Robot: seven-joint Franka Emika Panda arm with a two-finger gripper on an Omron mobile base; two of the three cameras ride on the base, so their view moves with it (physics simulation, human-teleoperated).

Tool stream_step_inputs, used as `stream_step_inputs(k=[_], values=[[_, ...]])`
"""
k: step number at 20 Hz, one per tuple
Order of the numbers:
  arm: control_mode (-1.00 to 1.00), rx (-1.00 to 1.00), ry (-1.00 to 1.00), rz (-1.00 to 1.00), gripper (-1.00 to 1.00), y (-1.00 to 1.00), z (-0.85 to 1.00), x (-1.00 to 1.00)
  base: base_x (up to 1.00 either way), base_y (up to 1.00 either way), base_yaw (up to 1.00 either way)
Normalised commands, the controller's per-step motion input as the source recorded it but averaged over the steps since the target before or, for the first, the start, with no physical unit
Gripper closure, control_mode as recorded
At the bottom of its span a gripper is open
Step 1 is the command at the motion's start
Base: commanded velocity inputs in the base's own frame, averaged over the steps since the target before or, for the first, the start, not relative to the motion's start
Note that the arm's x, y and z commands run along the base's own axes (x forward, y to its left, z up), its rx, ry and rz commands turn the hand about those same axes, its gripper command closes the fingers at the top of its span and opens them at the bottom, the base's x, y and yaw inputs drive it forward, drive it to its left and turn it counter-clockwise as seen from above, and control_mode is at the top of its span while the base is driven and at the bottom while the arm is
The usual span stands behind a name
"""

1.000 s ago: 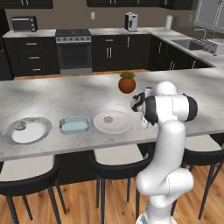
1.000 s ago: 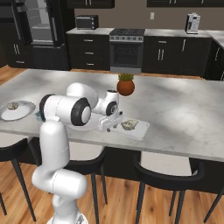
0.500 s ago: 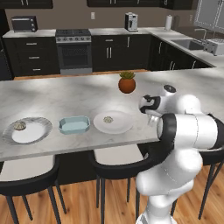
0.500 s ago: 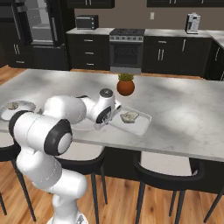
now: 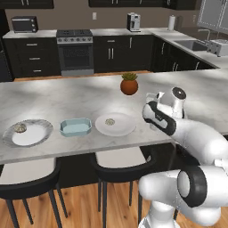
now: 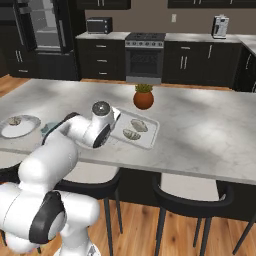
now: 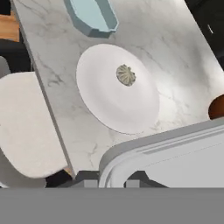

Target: Place two dumplings into each of the tupperware containers and then place the containers in the fridge.

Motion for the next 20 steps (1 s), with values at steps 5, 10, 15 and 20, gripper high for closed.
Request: stream_step_inputs(k=[5,10,15,20], values=[[-1.0,-0.36,0.22,0.41,1.0,0.97,0.61,-0.61,0.0,0.0,0.0],[-1.0,-0.31,0.42,0.39,1.0,0.76,0.17,-0.79,0.0,0.0,0.0],[-1.0,-0.15,0.25,0.1,1.0,0.16,0.0,-0.88,0.0,0.0,0.0],[-1.0,0.0,-0.02,0.0,1.0,-0.08,-0.1,-0.77,0.0,0.0,0.0]])
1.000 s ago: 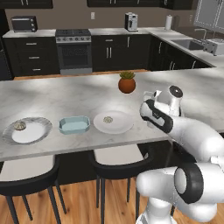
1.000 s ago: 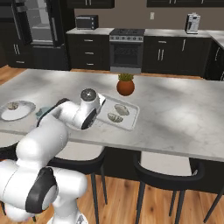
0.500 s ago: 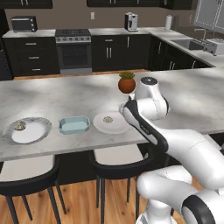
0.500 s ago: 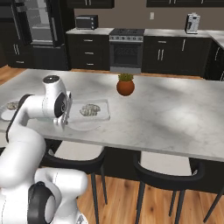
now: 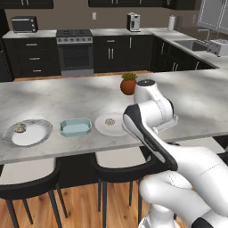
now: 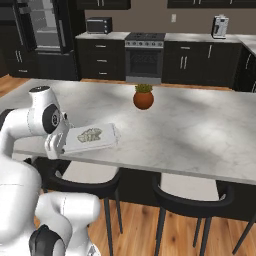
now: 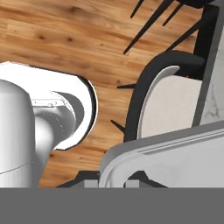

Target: Place two dumplings into each of the tupperware containers and then place the containers in the fridge.

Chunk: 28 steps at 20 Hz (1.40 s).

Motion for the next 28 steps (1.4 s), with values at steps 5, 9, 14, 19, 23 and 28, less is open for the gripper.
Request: stream_step_inputs(k=[5,9,14,19,23,28], values=[[-1.0,0.0,-0.01,0.0,1.0,-0.01,-0.01,-0.19,0.0,0.0,0.0],[-1.0,0.03,-0.02,0.0,1.0,-0.15,0.0,-0.12,0.0,0.0,0.0],[1.0,0.0,0.0,0.0,1.0,0.0,0.0,0.0,-0.64,-0.03,0.0],[1.0,0.0,0.0,0.0,1.0,0.0,0.0,0.0,-0.65,0.14,0.0],[1.0,0.0,0.0,0.0,1.0,0.0,0.0,0.0,-0.31,0.86,0.0],[1.0,0.0,0.0,0.0,1.0,0.0,0.0,0.0,-0.16,1.0,0.0]])
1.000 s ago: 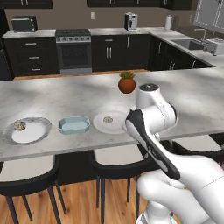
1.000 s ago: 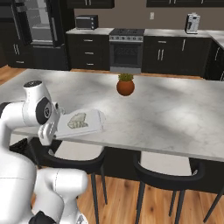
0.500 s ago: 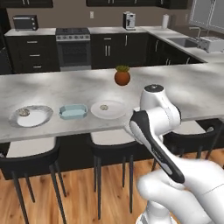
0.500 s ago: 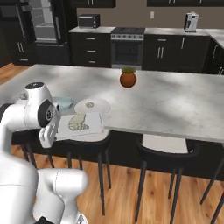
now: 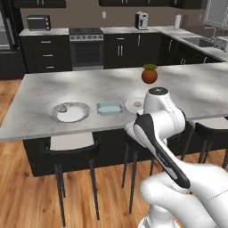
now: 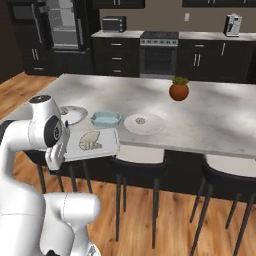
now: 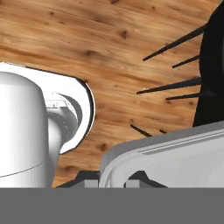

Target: Place two dumplings into each of the tupperware containers and then place the containers in the fridge.

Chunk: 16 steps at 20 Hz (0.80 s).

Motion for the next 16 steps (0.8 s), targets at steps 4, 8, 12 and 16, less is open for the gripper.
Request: stream_step_inputs(k=[4,8,12,16], values=[[1.0,0.0,0.0,0.0,1.0,0.0,0.0,0.0,0.0,1.0,-0.01],[1.0,0.0,0.0,0.0,1.0,0.0,0.0,0.0,0.0,1.0,-0.07],[1.0,0.0,0.0,0.0,1.0,0.0,0.0,0.0,0.08,0.94,-0.14],[1.0,0.0,0.0,0.0,1.0,0.0,0.0,0.0,0.2,0.86,-0.2]])
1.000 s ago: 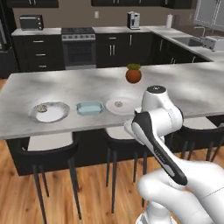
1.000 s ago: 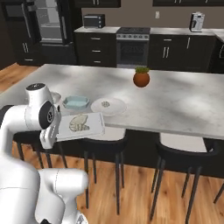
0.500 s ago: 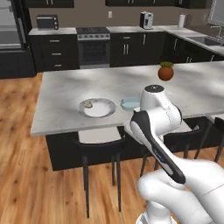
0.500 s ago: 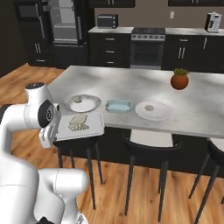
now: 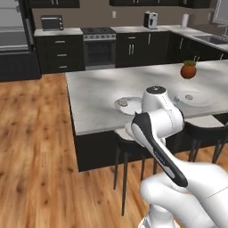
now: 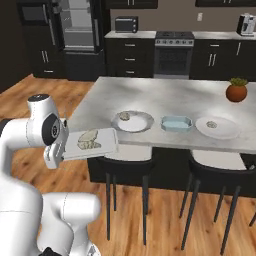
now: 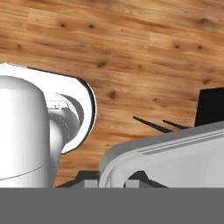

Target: Place two dumplings into each of the tupperware containers and then place the containers in the fridge.

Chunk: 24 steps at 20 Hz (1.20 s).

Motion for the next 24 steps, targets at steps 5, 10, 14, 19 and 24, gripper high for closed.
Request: stream_step_inputs(k=[5,10,14,19,24], values=[[1.0,0.0,0.0,0.0,1.0,0.0,0.0,0.0,0.25,0.93,-0.24],[1.0,0.0,0.0,0.0,1.0,0.0,0.0,0.0,0.01,1.0,-0.21],[1.0,0.0,0.0,0.0,1.0,0.0,0.0,0.0,0.14,1.0,-0.15],[1.0,0.0,0.0,0.0,1.0,0.0,0.0,0.0,0.5,1.0,-0.12],[1.0,0.0,0.0,0.0,1.0,0.0,0.0,0.0,0.81,1.0,-0.11]])
